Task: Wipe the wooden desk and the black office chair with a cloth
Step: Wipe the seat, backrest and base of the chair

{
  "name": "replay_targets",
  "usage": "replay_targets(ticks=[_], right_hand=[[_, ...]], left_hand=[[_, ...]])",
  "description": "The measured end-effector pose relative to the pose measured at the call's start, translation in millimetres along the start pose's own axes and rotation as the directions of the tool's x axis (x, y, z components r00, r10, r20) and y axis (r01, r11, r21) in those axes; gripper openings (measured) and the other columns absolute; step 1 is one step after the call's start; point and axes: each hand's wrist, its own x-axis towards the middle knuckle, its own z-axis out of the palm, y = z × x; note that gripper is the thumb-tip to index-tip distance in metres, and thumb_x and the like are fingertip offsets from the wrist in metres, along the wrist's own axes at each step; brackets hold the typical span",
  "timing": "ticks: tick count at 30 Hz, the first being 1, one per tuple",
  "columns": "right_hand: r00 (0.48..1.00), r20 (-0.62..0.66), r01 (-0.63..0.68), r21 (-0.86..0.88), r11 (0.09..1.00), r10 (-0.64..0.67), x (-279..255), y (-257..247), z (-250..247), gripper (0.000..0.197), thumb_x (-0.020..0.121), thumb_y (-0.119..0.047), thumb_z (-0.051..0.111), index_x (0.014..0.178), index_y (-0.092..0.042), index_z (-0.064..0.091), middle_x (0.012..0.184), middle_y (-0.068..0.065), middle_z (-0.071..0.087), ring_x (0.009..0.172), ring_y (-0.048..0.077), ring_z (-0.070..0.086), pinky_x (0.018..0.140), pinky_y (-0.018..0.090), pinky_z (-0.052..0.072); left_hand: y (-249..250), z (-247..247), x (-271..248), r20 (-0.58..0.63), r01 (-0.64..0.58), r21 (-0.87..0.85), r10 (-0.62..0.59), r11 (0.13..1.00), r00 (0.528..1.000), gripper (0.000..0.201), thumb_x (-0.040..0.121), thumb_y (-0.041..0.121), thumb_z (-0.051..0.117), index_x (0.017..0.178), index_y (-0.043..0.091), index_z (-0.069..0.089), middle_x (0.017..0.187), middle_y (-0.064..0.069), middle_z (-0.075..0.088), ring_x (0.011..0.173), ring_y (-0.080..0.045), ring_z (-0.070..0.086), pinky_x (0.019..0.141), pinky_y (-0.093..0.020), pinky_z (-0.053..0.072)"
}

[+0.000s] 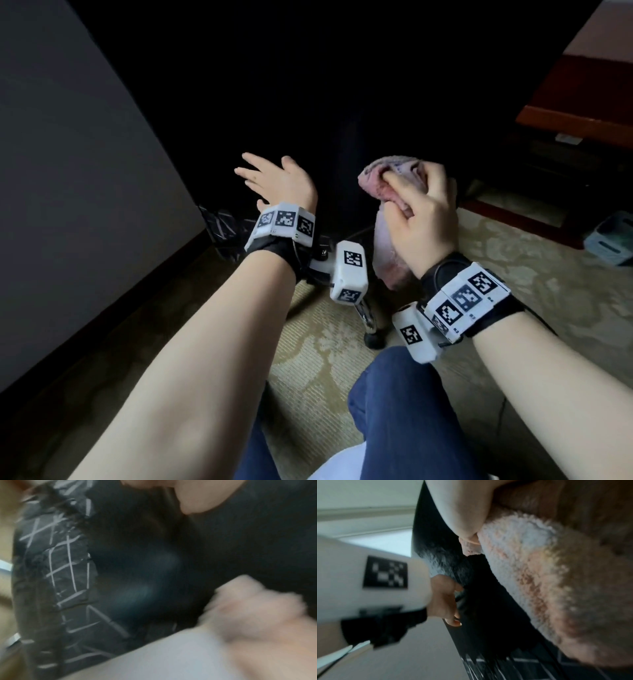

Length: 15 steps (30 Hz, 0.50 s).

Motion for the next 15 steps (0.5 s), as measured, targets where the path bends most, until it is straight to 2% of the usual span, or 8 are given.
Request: replay_targets(ticks=[3, 5, 11, 15], right_hand=[[0.990, -0.133, 0.046, -0.031, 0.998, -0.049, 8.9, -6.0, -15.1, 0.038, 0.079, -0.012, 0.052, 0.112, -0.014, 0.070, 0.119, 0.022, 0.053, 0.102, 0.040, 0.049, 0.087, 0.047, 0.048], [0.986, -0.154, 0.051, -0.068, 0.996, -0.061, 15.7, -5.1, -16.6, 0.037, 0.079, -0.011, 0.053, 0.113, -0.013, 0.068, 0.118, 0.024, 0.053, 0.100, 0.043, 0.050, 0.087, 0.048, 0.047], [0.999, 0.006, -0.032, -0.127, 0.991, 0.033, 14.6, 14.3, 13.9, 0.041, 0.077, -0.004, 0.061, 0.116, -0.015, 0.066, 0.125, 0.022, 0.051, 0.104, 0.046, 0.049, 0.083, 0.055, 0.049], [0.995, 0.081, -0.042, -0.102, 0.994, 0.050, 3.3, 25.0, 26.7, 0.039, 0.077, -0.004, 0.064, 0.115, -0.014, 0.067, 0.126, 0.021, 0.050, 0.104, 0.046, 0.048, 0.084, 0.052, 0.049]], left_hand=[[-3.9, 9.8, -15.4, 0.075, -0.072, -0.024, 0.073, 0.997, 0.994, 0.066, 0.102, 0.035, 0.031, 0.151, 0.011, -0.008, 0.158, -0.012, -0.011, 0.147, -0.024, 0.001, 0.114, -0.047, 0.009], [-4.4, 12.2, -16.8, 0.102, -0.077, -0.050, 0.082, 0.996, 0.991, 0.067, 0.102, 0.035, 0.029, 0.150, 0.011, -0.010, 0.157, -0.013, -0.014, 0.147, -0.026, 0.001, 0.114, -0.047, 0.008], [-3.1, 11.3, -11.5, 0.154, -0.068, -0.043, 0.074, 0.997, 0.985, 0.068, 0.102, 0.041, 0.025, 0.149, 0.012, -0.015, 0.156, -0.014, -0.019, 0.146, -0.028, -0.003, 0.115, -0.046, 0.004], [0.7, 14.0, -5.7, 0.143, -0.048, -0.037, 0.053, 0.998, 0.988, 0.067, 0.103, 0.040, 0.023, 0.149, 0.011, -0.016, 0.156, -0.015, -0.019, 0.146, -0.030, -0.002, 0.115, -0.046, 0.005]])
